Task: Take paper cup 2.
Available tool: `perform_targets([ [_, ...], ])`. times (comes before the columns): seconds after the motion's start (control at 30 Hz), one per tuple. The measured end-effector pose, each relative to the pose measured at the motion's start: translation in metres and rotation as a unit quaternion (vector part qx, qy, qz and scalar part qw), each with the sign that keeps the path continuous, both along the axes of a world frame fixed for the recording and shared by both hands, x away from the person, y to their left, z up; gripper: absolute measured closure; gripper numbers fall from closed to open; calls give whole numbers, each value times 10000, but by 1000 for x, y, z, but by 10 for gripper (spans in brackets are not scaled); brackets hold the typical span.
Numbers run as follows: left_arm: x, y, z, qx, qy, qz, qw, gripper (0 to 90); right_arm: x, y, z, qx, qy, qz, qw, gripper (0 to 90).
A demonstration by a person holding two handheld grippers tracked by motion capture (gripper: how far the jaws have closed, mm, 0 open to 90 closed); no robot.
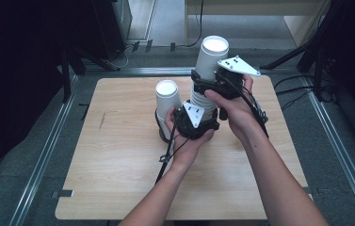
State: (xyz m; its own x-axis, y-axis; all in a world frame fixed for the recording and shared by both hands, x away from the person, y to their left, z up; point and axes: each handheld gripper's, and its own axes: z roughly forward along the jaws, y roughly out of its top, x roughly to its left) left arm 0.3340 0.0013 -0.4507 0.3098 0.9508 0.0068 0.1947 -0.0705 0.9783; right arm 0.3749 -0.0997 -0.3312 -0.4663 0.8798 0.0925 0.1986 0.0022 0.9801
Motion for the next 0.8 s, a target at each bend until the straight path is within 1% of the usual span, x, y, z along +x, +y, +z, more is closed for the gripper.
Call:
perform_targets([
  [0.1, 0, 1, 1, -46, 25, -33, 10000, 99, 0, 0, 1, 13, -23, -2, 10000, 106],
  [0.2, 0, 1, 1, -31, 6, -43, 10000, 104, 0, 0, 3, 36, -49, -17, 10000, 106],
  [0.27, -1, 2, 1, -17, 3, -46, 10000, 106, -1, 1, 6, 34, -108, -29, 9999, 106],
  [0.33, -1, 2, 1, -17, -17, -52, 10000, 110, -1, 2, 9, -74, -189, -99, 9997, 106],
  [0.47, -1, 3, 1, -14, -18, -70, 10000, 113, -2, 2, 13, -107, -243, -155, 9995, 108],
  [0.57, -1, 3, 1, -26, -16, -84, 10000, 115, -1, 2, 15, -96, -258, -174, 9995, 109],
  [0.63, -1, 4, 1, -36, -14, -96, 9999, 116, -2, 2, 18, -34, -278, -199, 9994, 112],
  [0.8, -2, 4, 1, -30, -15, -104, 9999, 120, -3, 5, 25, -42, -328, -199, 9993, 115],
])
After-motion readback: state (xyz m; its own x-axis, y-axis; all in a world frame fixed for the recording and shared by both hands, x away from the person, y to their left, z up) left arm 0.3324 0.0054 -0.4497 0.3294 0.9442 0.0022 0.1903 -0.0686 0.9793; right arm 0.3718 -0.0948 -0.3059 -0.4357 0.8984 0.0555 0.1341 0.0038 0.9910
